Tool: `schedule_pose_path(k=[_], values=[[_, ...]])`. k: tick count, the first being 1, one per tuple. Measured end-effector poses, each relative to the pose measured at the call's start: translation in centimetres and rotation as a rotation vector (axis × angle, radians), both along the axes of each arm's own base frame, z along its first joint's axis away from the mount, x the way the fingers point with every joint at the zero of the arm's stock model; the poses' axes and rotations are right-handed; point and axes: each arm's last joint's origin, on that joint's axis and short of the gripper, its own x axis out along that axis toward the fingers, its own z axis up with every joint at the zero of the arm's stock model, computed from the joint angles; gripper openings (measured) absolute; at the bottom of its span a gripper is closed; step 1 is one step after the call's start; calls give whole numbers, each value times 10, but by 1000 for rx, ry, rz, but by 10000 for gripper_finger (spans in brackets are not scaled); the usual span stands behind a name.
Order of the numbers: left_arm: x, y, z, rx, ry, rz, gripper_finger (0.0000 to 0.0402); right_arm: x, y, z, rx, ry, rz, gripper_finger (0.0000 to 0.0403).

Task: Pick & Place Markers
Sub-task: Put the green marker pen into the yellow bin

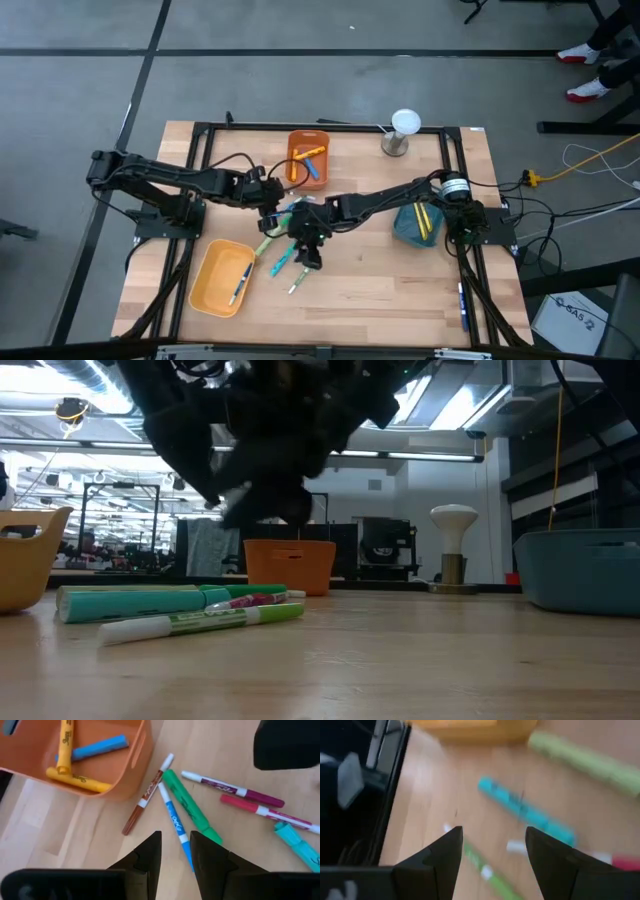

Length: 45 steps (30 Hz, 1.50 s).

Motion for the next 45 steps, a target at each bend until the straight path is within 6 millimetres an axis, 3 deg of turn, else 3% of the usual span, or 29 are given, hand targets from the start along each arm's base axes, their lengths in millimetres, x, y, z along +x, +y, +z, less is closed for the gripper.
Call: schedule_pose_path(k=[9,13,21,31,45], values=[[-3,-9,12,7,-82,-45,91,-29,-4,-21,-87,374,-22,216],[-9,-13,20,14,-179,-82,86,-36,-7,-24,-157,439,-38,216],[-52,-15,7,-123,-502,-196,74,-33,-11,-24,-282,397,-101,216],[-111,-8,0,-108,-684,-223,65,-18,-21,-18,-439,211,-133,216],[-146,-4,-38,-56,-842,-238,61,-14,-34,-16,-433,175,-167,216]])
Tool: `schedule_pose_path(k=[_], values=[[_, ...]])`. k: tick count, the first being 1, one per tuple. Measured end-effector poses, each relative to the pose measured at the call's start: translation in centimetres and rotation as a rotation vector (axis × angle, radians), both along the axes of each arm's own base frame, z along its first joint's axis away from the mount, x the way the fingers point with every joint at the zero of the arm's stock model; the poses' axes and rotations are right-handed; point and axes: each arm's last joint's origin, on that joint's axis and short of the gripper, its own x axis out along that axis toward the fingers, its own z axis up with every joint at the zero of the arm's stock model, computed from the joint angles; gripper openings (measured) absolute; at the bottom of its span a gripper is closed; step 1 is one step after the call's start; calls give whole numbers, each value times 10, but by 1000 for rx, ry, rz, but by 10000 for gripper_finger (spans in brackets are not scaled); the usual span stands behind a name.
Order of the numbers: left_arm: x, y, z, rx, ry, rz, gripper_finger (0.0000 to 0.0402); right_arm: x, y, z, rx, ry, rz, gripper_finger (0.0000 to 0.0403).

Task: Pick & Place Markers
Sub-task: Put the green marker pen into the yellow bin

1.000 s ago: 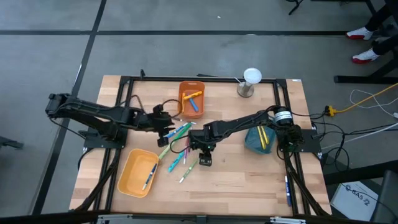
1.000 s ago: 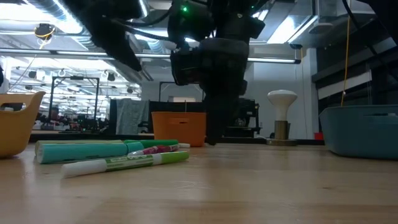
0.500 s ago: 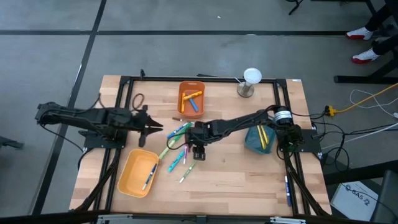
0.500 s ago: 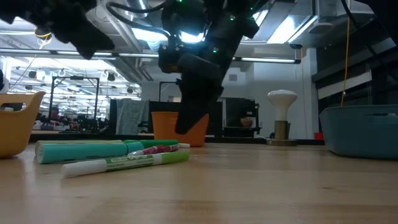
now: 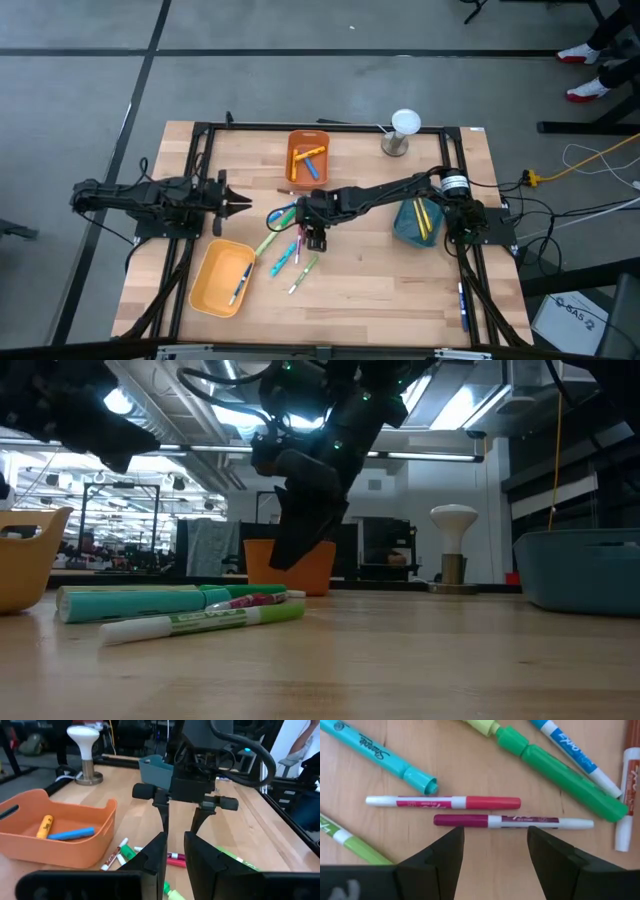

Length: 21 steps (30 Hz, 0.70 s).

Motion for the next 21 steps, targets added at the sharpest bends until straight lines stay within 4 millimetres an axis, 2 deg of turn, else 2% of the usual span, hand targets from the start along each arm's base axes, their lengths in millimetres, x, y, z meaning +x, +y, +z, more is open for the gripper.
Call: schedule_pose_path(k=[9,15,18,21], values=[[-2,0,-23,59,-115,-9,61,7,0,4,-39,-81,64,216],[-2,0,-23,110,-117,-21,61,8,1,5,-68,-94,108,216],[-2,0,-24,150,-103,-27,61,8,1,5,-32,-94,57,216],[-2,0,-24,176,-101,-35,61,8,0,5,59,-96,-76,216]])
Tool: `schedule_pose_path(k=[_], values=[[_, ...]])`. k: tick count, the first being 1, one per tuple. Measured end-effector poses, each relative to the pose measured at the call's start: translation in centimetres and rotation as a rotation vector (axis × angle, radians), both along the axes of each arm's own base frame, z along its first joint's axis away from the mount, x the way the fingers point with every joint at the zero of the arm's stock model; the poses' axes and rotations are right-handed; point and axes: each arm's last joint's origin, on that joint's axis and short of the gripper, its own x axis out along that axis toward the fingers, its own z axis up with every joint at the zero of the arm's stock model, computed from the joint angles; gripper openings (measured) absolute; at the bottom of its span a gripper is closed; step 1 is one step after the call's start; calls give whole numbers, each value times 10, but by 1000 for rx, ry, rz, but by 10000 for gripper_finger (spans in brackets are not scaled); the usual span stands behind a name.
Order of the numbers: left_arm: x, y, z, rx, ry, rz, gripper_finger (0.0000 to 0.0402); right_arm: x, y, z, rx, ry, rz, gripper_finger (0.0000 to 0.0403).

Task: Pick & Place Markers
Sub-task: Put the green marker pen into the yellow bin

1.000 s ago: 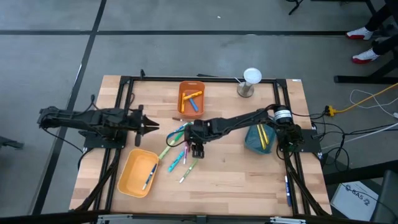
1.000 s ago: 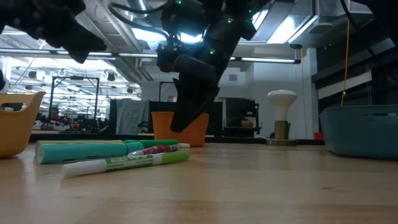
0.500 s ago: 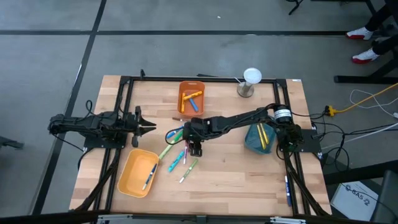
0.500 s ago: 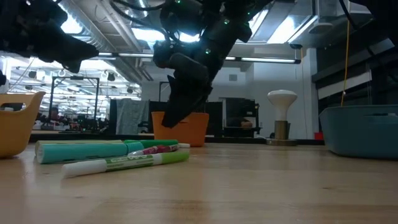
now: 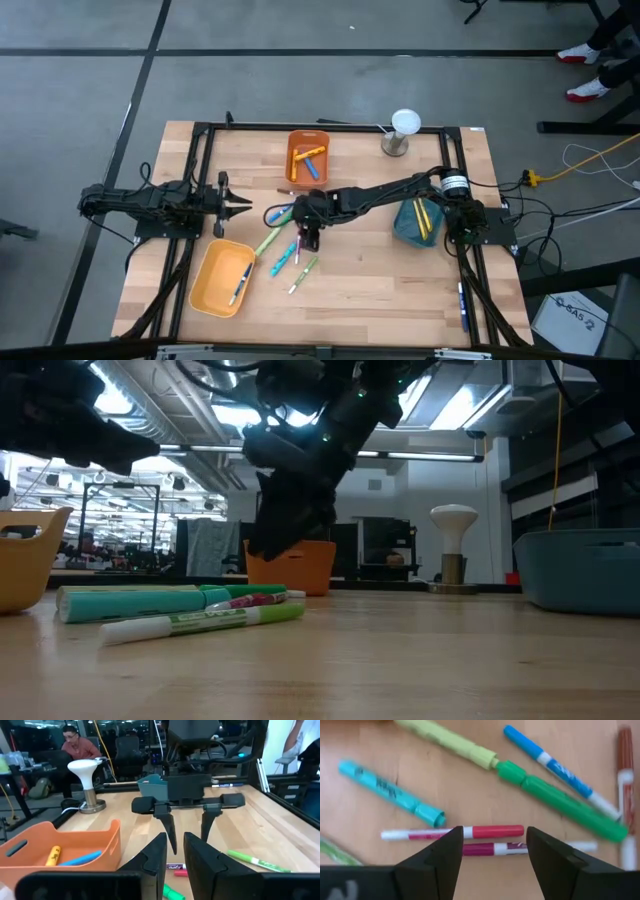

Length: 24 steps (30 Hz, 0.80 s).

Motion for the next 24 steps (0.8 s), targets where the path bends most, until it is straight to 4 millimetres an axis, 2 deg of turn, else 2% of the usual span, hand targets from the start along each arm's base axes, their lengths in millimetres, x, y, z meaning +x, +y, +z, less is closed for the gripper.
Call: schedule_pose_path(k=[6,11,16,24], values=[[0,0,0,47,6,-6,61,-7,0,-5,176,86,-260,216],[0,1,0,62,13,14,61,-20,-1,-12,215,227,-385,216],[0,1,-1,37,14,21,61,-24,-1,-13,236,267,-440,216],[0,1,-1,35,13,23,61,-24,1,-13,281,282,-425,216]])
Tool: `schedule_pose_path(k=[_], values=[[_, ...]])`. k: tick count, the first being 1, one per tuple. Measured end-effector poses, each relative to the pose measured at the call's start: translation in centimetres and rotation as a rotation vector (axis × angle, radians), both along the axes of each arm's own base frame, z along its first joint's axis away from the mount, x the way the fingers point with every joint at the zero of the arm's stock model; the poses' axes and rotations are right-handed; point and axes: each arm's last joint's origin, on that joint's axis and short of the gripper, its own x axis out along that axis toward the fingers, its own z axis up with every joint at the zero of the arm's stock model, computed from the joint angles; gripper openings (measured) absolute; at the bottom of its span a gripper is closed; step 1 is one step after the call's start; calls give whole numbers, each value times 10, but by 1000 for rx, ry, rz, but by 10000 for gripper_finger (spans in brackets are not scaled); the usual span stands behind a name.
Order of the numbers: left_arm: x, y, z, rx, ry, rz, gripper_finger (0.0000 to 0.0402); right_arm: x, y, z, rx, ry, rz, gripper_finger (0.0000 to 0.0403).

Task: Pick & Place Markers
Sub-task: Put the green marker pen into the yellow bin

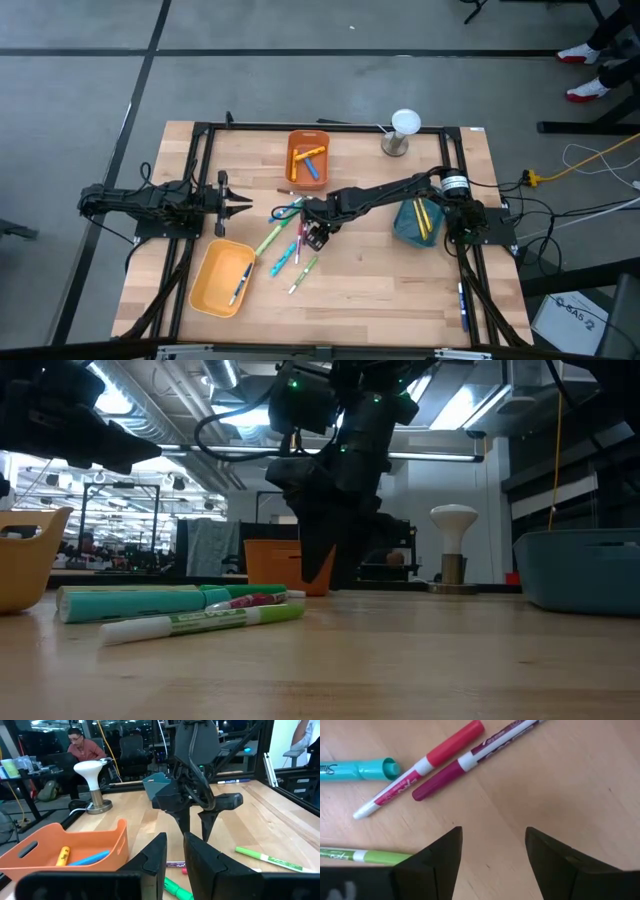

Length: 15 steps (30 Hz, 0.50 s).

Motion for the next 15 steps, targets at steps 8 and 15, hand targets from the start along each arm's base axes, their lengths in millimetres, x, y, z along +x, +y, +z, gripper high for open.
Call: schedule_pose_path(k=[8,15], values=[[0,0,0,0,0,0,61,0,0,0,-1,0,3,216],[0,0,0,1,0,0,61,0,1,0,2,-4,-2,216]])
